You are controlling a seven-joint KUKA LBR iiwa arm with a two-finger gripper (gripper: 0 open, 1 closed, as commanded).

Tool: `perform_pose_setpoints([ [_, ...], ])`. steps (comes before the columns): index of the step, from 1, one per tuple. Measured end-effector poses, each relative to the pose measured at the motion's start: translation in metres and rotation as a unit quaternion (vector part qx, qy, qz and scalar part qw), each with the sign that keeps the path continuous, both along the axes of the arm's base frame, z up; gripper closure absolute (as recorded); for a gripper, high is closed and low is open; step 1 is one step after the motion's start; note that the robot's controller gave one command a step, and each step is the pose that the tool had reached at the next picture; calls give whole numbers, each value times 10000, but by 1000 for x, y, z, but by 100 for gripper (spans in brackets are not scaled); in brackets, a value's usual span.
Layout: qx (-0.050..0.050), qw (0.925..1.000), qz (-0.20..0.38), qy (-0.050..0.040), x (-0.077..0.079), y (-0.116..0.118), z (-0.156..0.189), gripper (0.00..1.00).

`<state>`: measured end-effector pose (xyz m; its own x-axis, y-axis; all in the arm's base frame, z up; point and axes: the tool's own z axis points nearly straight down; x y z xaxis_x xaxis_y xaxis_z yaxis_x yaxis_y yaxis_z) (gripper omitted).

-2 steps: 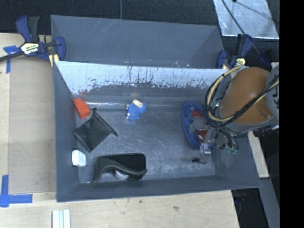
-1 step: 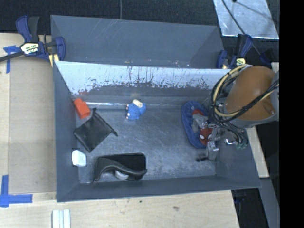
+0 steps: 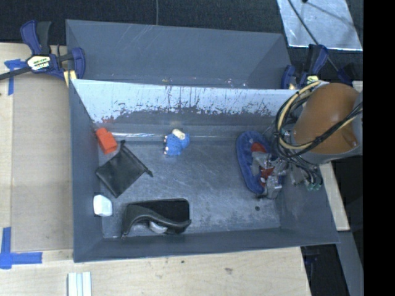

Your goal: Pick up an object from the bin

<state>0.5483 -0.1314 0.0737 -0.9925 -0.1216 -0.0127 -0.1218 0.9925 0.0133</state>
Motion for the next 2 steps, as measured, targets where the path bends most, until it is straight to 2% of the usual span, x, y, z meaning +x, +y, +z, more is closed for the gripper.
perform_pose_setpoints([
  [1,-71,9999,133,0,12,-16,74,100],
  [2,-86,9999,-58,-7,5,0,191,100],
])
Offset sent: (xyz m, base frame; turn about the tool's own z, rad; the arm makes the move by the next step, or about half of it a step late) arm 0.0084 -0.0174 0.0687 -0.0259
